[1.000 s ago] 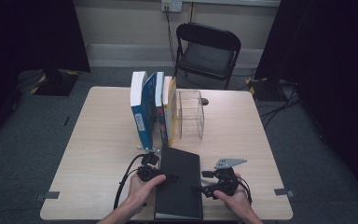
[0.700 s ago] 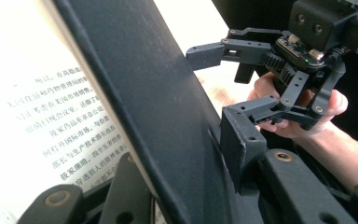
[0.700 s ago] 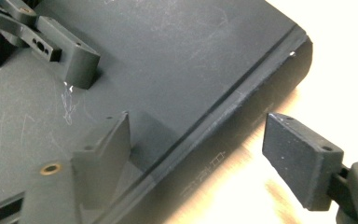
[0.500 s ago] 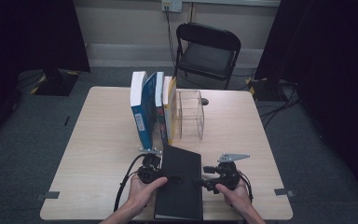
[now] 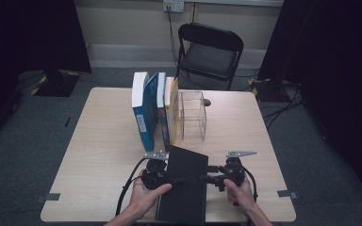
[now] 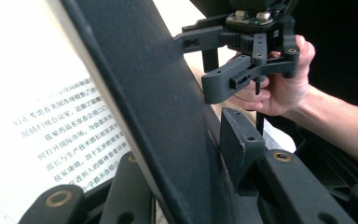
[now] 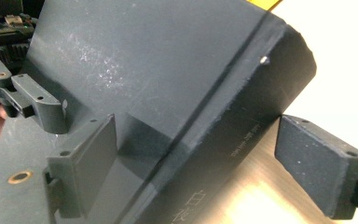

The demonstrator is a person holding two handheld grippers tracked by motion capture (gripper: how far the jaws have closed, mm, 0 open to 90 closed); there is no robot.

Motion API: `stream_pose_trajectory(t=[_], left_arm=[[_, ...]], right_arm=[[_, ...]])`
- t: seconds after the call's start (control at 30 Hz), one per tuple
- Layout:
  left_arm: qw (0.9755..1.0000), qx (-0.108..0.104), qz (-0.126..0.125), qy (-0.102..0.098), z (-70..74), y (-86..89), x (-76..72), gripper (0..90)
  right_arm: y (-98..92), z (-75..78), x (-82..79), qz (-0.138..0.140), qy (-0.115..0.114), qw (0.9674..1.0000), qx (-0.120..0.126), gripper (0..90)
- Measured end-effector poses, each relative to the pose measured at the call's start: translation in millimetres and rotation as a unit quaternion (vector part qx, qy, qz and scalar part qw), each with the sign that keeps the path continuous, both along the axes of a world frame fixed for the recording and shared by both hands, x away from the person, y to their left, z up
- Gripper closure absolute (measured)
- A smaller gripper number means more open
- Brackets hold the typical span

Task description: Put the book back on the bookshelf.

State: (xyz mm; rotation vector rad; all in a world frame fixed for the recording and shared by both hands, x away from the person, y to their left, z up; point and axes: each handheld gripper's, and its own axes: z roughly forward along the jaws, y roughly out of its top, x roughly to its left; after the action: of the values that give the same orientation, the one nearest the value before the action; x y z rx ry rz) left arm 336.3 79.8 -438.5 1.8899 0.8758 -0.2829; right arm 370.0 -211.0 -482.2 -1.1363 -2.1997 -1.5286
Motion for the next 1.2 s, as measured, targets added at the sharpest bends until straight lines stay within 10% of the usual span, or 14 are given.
stream_pose_trajectory(t=[0.2, 0.43, 0.67, 0.93, 1.2], left_arm=[[0.9997, 0.003, -0.008, -0.022, 4.8, -1.2, -4.2, 67.0], [0.9974, -0.013, -0.013, -0.070, 20.5, 3.0, -7.1, 71.3], [0.9886, 0.000, -0.018, -0.149, 32.4, 4.6, -18.8, 72.5], [0.9763, 0.015, -0.040, -0.212, 38.8, -0.7, -36.7, 72.2], [0.9706, 0.011, -0.059, -0.233, 39.8, 0.1, -38.3, 72.4]], right_arm=[[-1.6, 4.3, 0.4, 0.006, 0.003, 1.0000, -0.002, 15.5], [-7.6, 22.9, -5.1, -0.008, -0.043, 0.9989, 0.018, 24.4], [-10.7, 45.7, -16.1, -0.029, -0.114, 0.9930, 0.015, 39.2], [-8.4, 40.8, -10.8, 0.017, -0.092, 0.9939, 0.058, 16.4], [-5.7, 52.9, -17.8, 0.037, -0.110, 0.9920, 0.050, 21.7]])
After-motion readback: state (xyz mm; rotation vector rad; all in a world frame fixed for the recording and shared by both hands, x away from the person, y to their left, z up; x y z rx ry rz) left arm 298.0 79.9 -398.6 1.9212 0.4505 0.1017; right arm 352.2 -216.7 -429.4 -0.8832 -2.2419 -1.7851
